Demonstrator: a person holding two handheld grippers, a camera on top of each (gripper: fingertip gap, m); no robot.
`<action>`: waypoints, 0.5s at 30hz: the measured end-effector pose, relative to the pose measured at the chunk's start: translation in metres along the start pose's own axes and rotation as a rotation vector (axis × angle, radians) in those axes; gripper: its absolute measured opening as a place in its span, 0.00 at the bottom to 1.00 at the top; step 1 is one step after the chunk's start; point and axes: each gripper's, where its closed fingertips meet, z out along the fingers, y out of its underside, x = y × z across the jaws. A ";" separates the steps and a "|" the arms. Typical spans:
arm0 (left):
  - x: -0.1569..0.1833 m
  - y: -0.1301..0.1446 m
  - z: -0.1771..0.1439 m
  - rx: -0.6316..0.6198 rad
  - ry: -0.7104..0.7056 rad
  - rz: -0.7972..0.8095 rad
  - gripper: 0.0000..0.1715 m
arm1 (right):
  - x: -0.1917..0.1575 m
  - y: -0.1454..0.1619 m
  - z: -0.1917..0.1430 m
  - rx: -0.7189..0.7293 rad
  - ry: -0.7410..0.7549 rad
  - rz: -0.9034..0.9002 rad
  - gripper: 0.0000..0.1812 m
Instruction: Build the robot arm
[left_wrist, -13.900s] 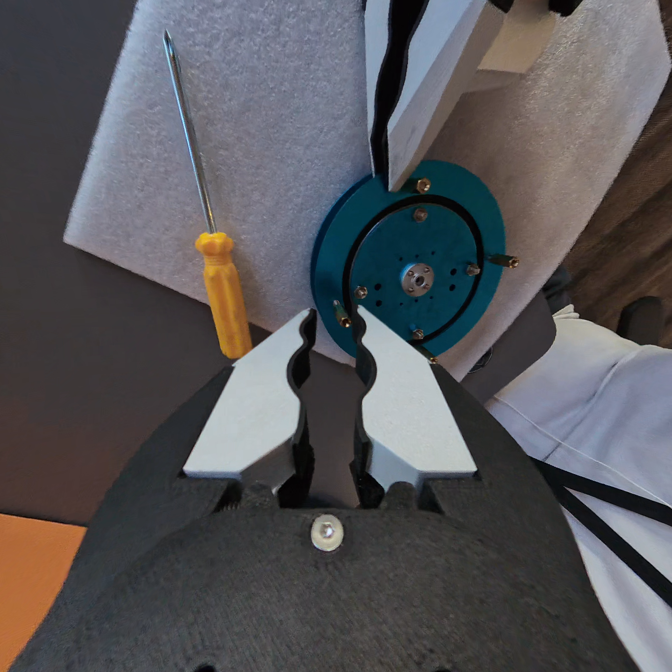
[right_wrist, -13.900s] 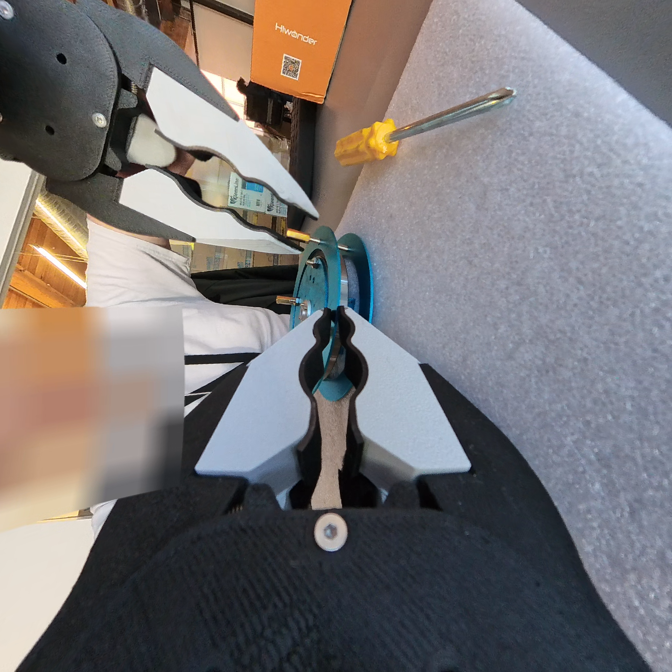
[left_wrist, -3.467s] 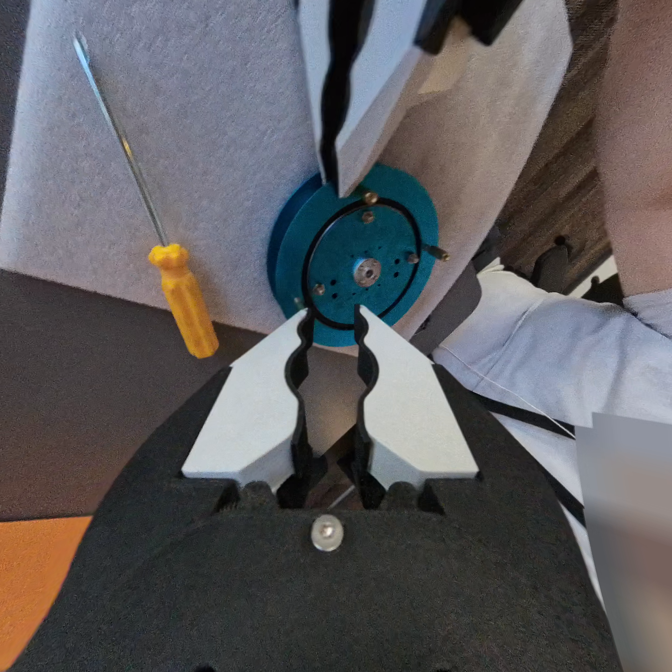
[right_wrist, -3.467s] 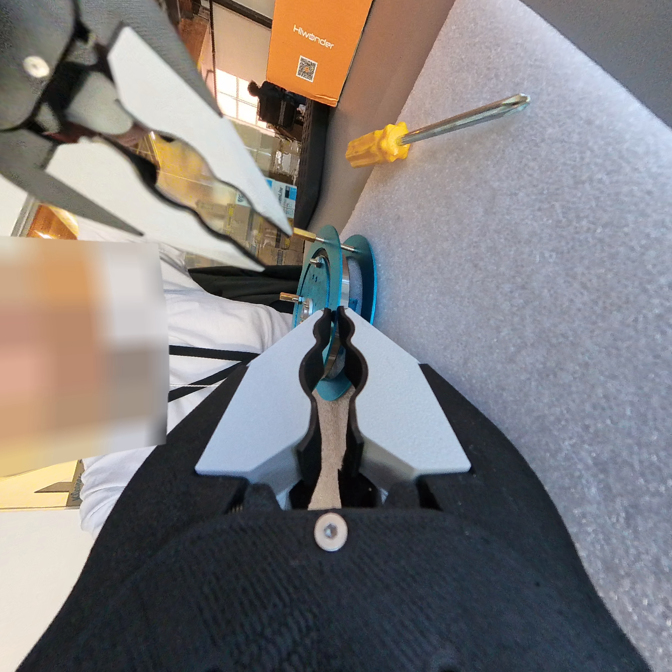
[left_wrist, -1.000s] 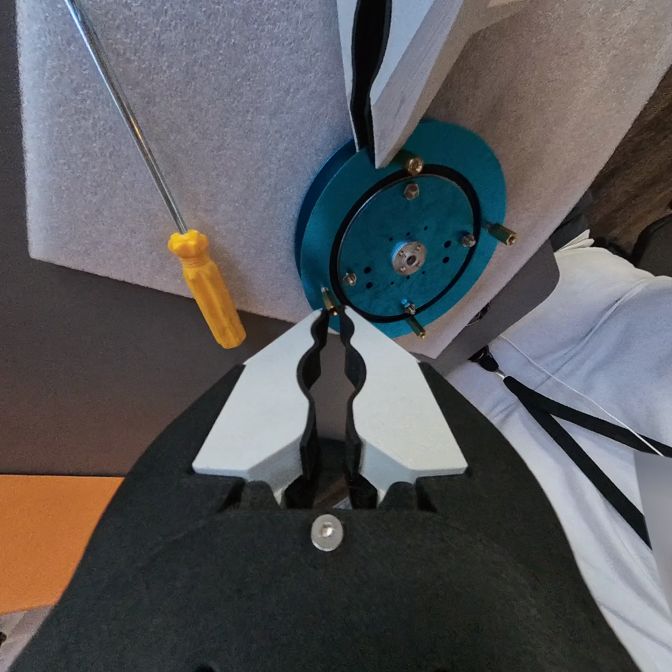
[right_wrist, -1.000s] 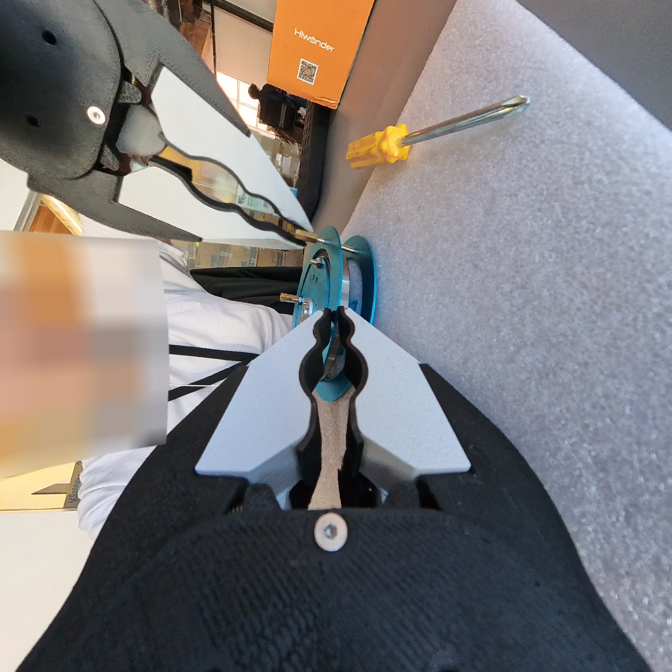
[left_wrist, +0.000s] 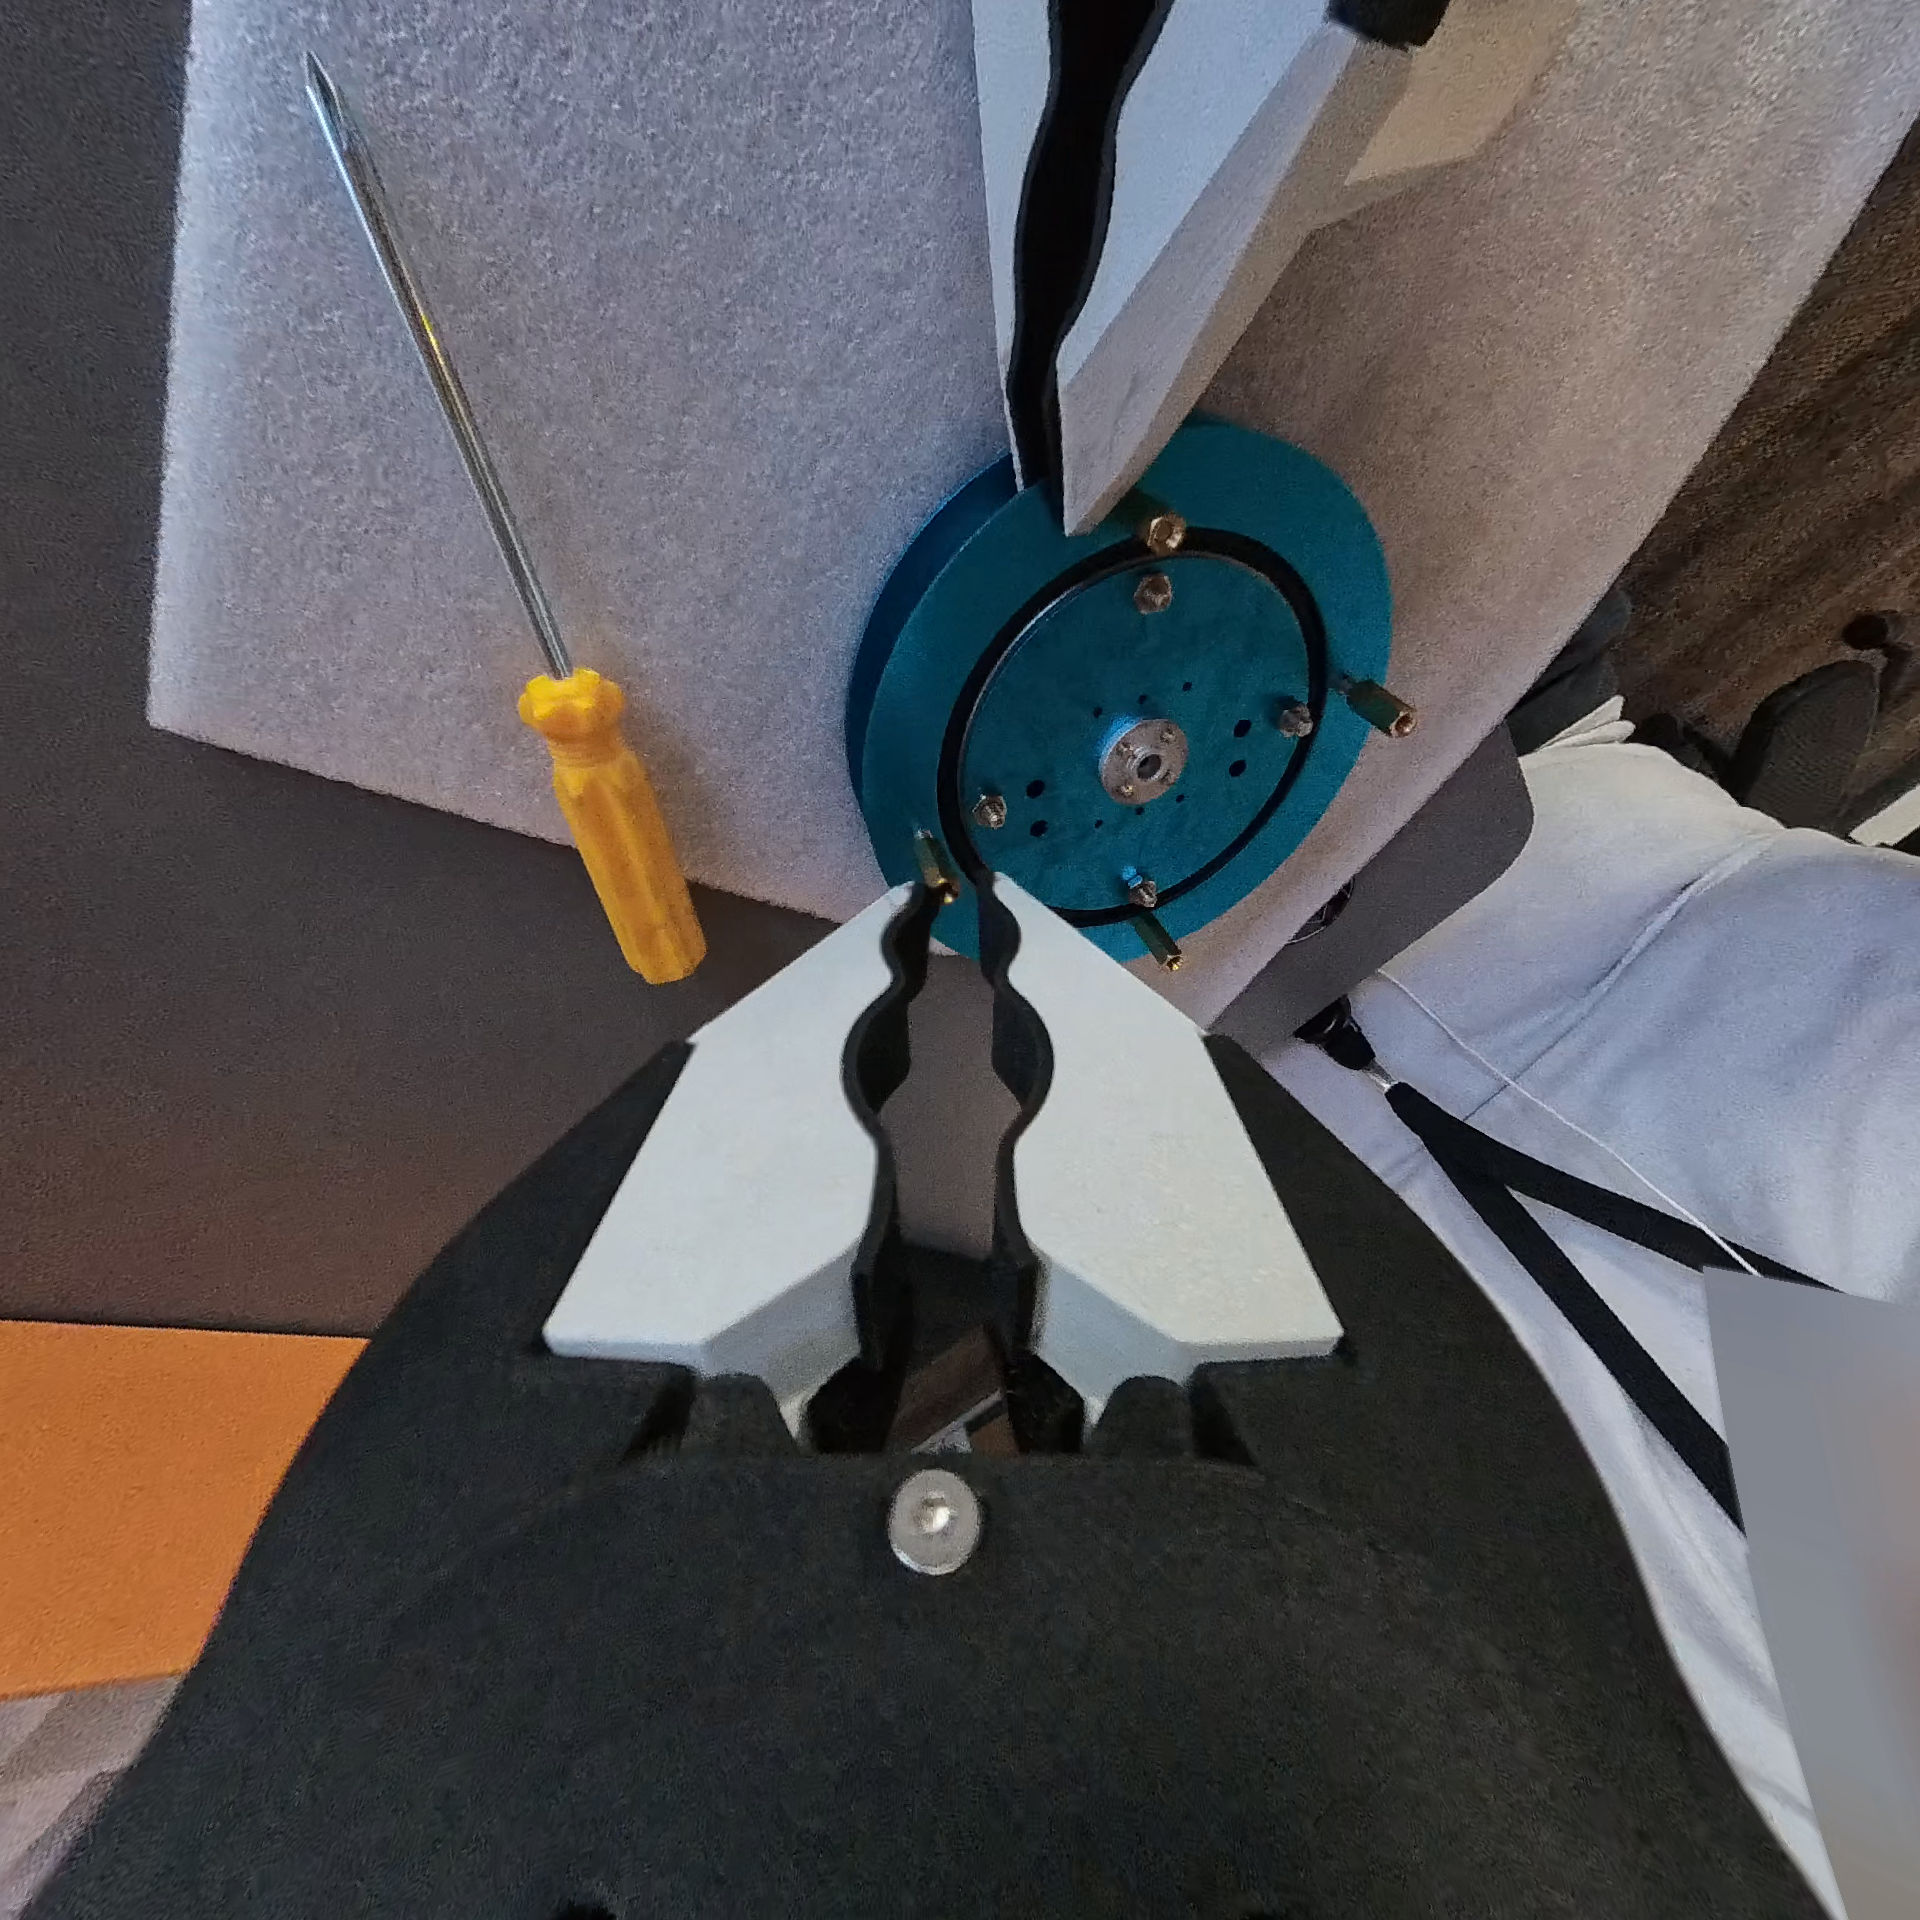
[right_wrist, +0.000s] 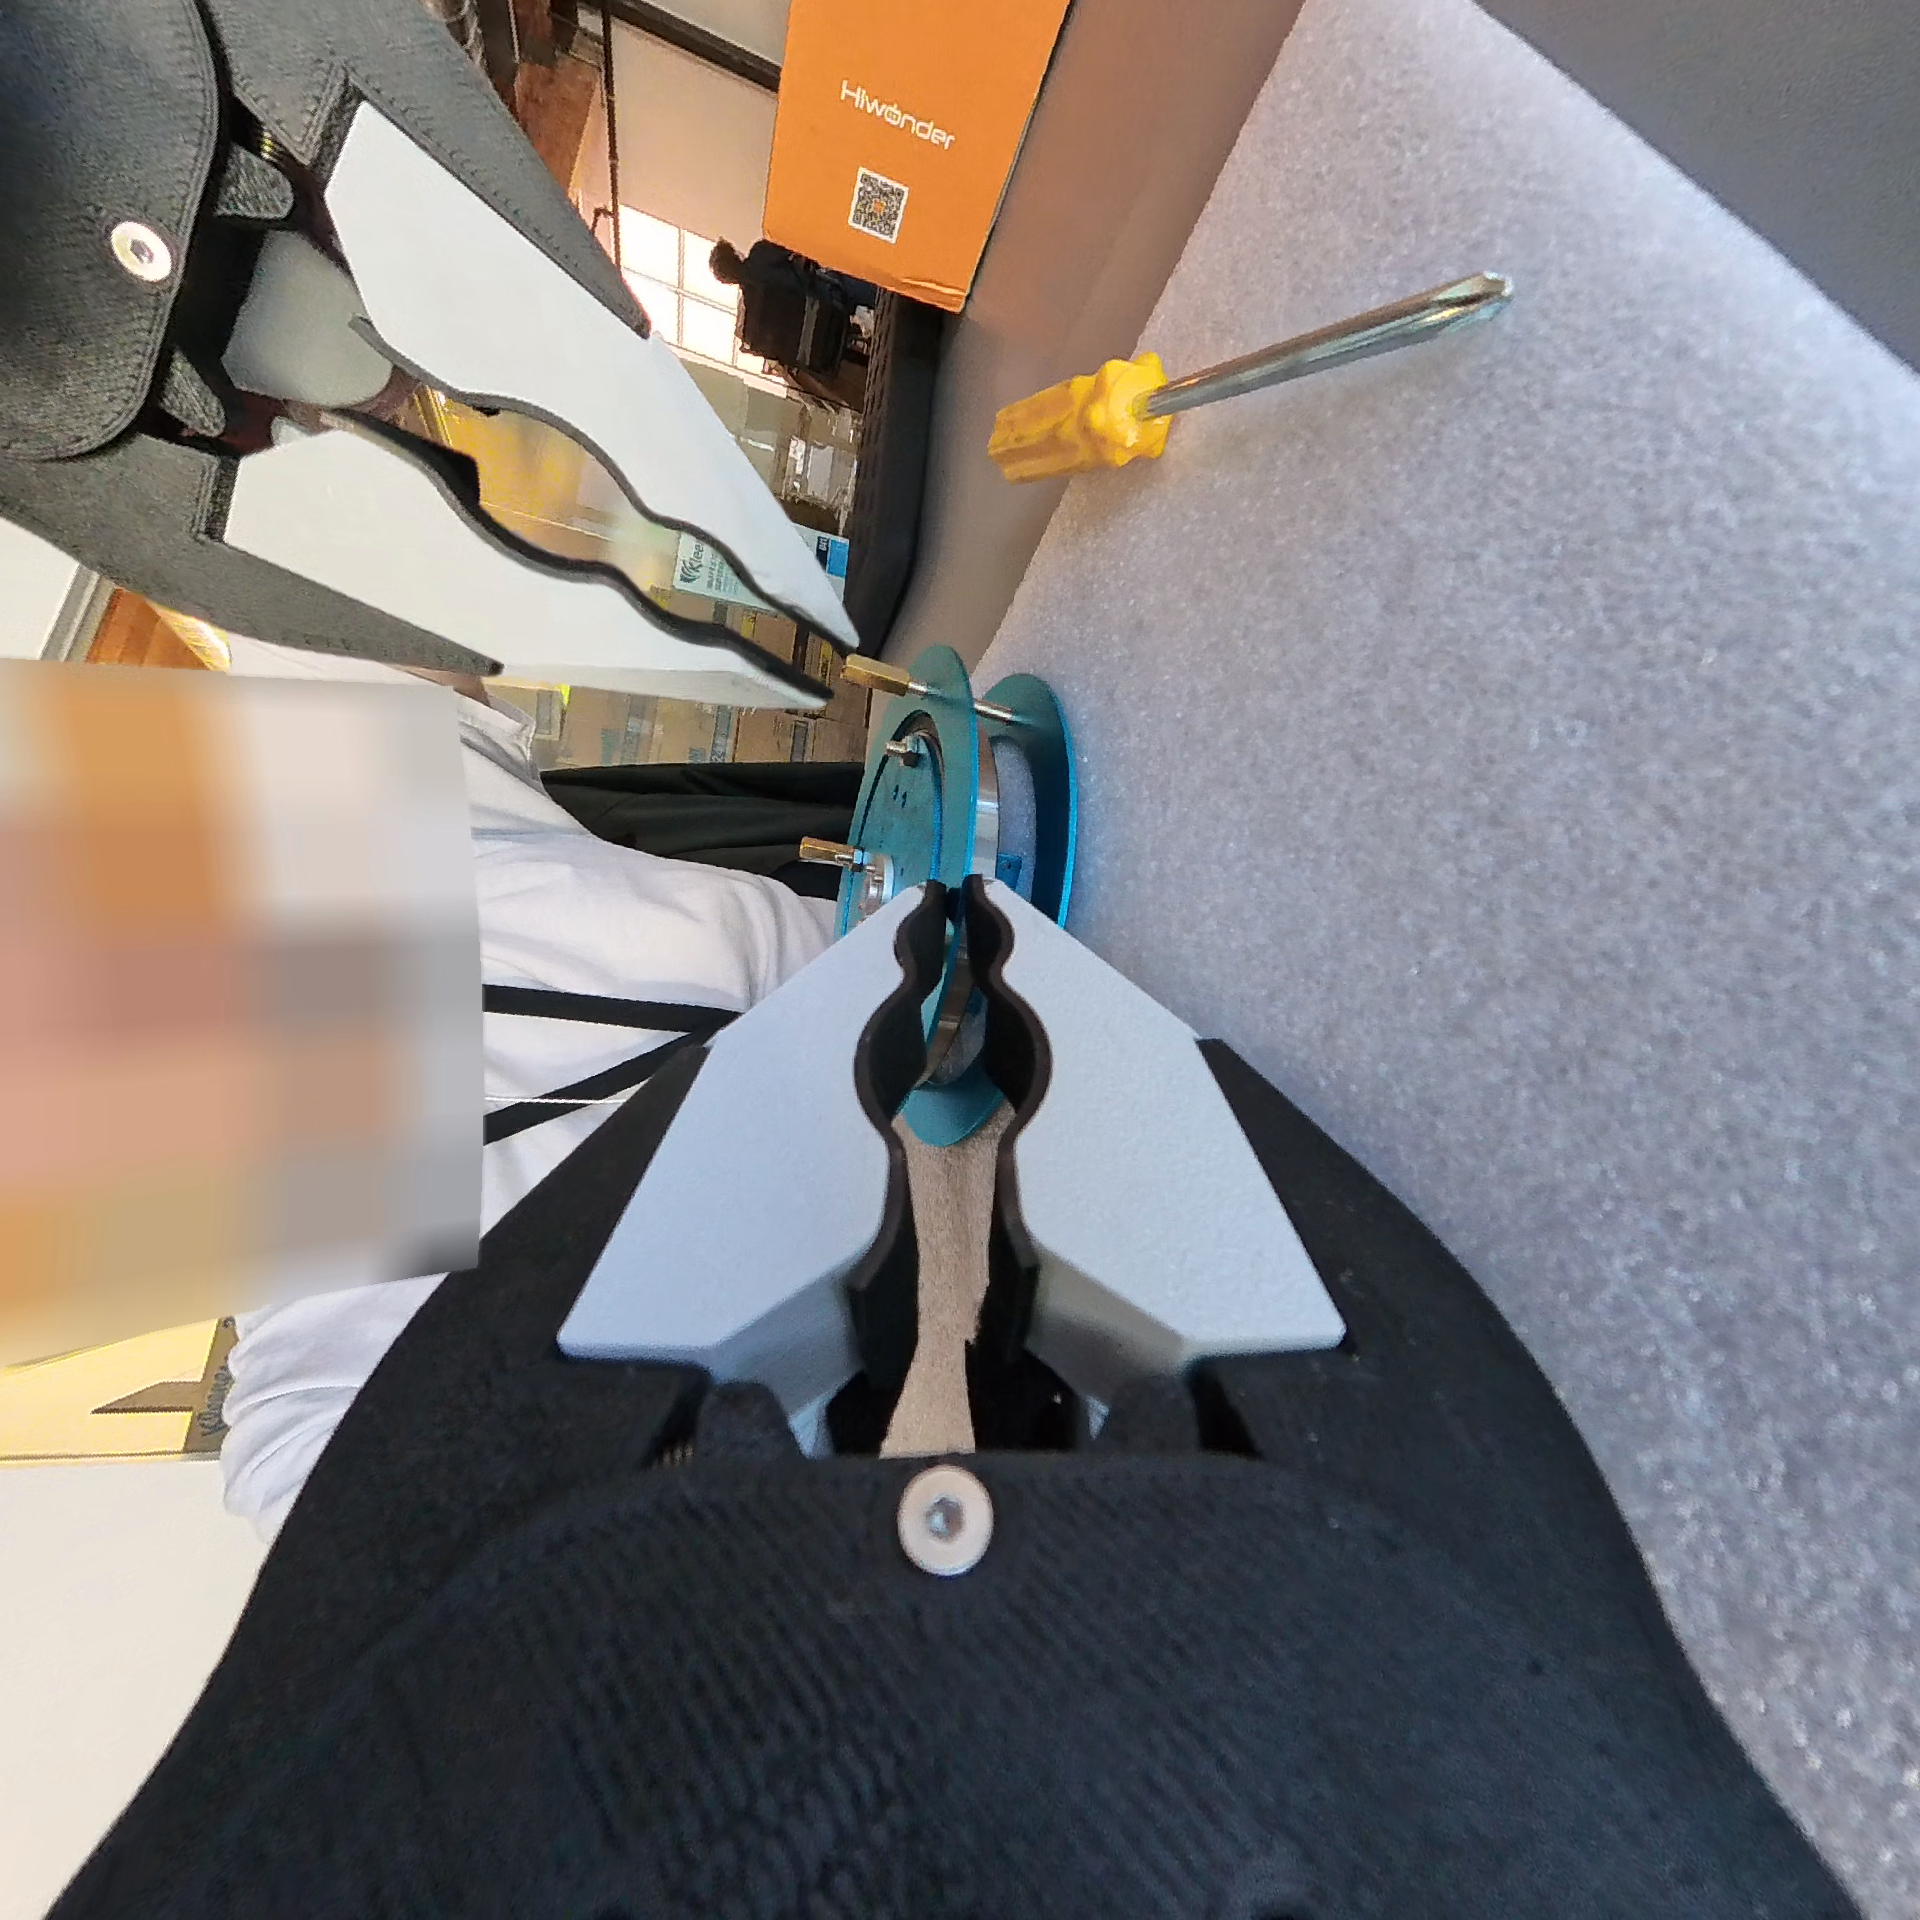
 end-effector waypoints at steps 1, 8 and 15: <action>-0.001 0.000 0.000 -0.006 -0.010 -0.001 0.05 | 0.000 0.000 0.000 -0.001 0.000 0.001 0.01; -0.005 0.000 0.005 -0.048 -0.054 -0.025 0.11 | 0.000 0.000 0.000 0.000 0.000 0.000 0.01; -0.006 0.007 0.013 -0.158 -0.117 0.269 0.03 | 0.000 0.000 0.000 0.002 -0.001 -0.004 0.01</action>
